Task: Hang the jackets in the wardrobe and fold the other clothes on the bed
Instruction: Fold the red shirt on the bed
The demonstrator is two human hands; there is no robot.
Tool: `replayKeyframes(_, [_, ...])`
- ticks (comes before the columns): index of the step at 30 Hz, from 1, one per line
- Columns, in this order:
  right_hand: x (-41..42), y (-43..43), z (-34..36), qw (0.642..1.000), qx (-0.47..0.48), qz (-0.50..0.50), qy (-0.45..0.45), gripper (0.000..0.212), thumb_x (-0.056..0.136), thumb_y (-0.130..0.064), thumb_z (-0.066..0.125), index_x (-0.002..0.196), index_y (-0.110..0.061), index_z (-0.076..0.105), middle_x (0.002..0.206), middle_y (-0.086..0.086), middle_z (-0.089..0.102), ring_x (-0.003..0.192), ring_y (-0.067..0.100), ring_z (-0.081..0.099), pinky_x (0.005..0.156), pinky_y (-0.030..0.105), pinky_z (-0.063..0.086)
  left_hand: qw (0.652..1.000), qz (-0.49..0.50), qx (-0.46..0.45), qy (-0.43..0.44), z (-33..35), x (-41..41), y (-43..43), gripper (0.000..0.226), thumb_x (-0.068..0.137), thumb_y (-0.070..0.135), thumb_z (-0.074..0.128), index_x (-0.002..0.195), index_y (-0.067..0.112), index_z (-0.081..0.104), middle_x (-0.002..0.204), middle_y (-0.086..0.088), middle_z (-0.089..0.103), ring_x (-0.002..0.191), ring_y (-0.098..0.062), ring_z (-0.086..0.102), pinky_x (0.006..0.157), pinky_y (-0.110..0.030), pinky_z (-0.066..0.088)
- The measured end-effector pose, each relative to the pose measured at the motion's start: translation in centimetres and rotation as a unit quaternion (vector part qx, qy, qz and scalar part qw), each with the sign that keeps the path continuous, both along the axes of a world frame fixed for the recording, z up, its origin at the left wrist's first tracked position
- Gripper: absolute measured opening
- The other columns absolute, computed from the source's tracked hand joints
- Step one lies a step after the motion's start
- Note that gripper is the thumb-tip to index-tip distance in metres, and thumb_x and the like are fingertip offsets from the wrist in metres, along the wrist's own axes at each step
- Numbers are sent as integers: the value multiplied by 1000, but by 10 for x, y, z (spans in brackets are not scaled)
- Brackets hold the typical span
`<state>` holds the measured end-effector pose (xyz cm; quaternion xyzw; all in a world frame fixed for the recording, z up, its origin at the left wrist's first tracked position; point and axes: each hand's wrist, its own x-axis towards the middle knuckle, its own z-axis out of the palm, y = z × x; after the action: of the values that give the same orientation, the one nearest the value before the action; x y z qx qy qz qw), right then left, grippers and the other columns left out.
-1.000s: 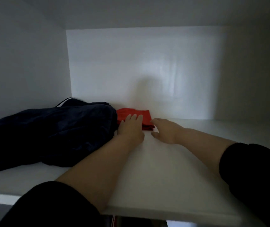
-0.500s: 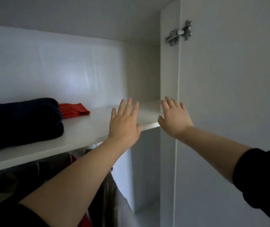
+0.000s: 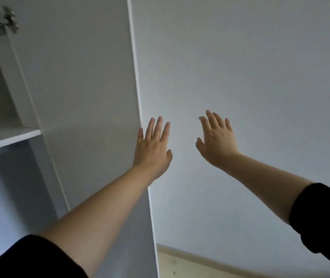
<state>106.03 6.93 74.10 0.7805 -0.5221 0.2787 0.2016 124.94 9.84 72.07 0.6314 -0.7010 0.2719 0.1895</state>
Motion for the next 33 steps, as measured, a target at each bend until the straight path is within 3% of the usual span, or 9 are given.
replayKeyframes(5, [-166, -13, -23, 996, 11, -83, 7, 60, 92, -31, 47, 144, -9, 27, 157, 13, 18, 144, 28, 14, 117, 48, 10, 996, -83, 5, -46, -19, -160, -50, 74, 95, 37, 39, 152, 15, -3, 160, -9, -8, 147, -28, -8, 116, -49, 8])
replayKeyframes(15, [-508, -38, -105, 968, 105, -228, 20, 60, 92, -31, 48, 144, -10, 26, 157, 12, 17, 144, 27, 13, 117, 50, 10, 972, -214, 97, -24, -107, -513, -125, 72, 96, 35, 36, 152, 17, -6, 159, -7, -14, 146, -26, -15, 117, -47, 0])
replayKeyframes(25, [-695, -85, -190, 944, 176, -277, -33, 61, 92, -27, 50, 145, -11, 24, 157, 11, 15, 145, 27, 11, 118, 46, 9, 939, -299, 159, -64, -178, -701, -205, 74, 95, 32, 38, 152, 12, -4, 160, -7, -12, 147, -24, -13, 117, -45, 1])
replayKeyframes(33, [-815, -149, -244, 909, 221, -345, -78, 62, 91, -26, 51, 146, -10, 25, 158, 12, 13, 146, 26, 11, 118, 45, 7, 887, -416, 131, -151, -223, -835, -300, 68, 95, 25, 33, 152, 7, 1, 160, -11, -7, 147, -27, -10, 117, -44, 0])
